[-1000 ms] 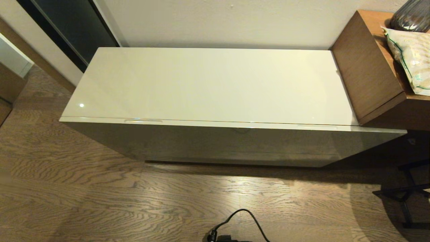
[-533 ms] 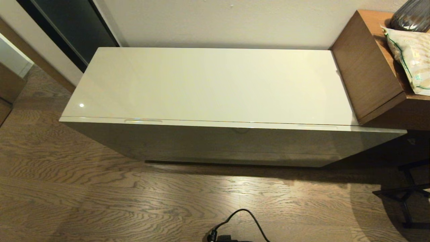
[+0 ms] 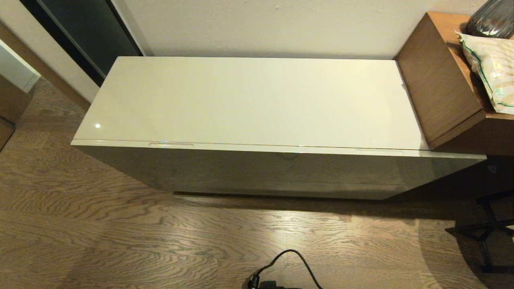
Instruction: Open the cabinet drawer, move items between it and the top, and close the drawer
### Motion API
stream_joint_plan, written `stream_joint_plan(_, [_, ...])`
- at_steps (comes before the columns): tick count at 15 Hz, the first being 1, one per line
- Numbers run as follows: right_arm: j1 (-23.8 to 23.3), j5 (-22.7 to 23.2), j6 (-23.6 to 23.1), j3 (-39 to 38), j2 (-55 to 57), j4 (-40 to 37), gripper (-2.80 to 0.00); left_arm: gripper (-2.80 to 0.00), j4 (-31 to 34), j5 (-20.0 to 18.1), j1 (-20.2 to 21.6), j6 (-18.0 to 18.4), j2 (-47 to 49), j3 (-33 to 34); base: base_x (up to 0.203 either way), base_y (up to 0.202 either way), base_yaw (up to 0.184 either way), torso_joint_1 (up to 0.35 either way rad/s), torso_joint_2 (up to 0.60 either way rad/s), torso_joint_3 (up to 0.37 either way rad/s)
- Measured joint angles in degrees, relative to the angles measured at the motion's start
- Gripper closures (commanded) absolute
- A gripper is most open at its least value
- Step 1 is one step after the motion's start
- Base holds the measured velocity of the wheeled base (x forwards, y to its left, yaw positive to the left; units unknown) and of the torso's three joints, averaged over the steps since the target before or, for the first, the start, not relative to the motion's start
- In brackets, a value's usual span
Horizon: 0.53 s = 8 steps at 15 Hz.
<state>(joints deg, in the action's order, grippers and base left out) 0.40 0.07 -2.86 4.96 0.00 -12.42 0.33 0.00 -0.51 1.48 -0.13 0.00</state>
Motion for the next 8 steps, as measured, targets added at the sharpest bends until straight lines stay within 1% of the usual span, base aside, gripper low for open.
stream_joint_plan(8, [0.0, 0.0, 0.1, 0.0, 0.0, 0.0, 0.0, 0.0, 0.0, 0.0, 0.0, 0.0, 0.0, 0.0, 0.0, 0.0, 0.0, 0.0, 0.0, 0.0])
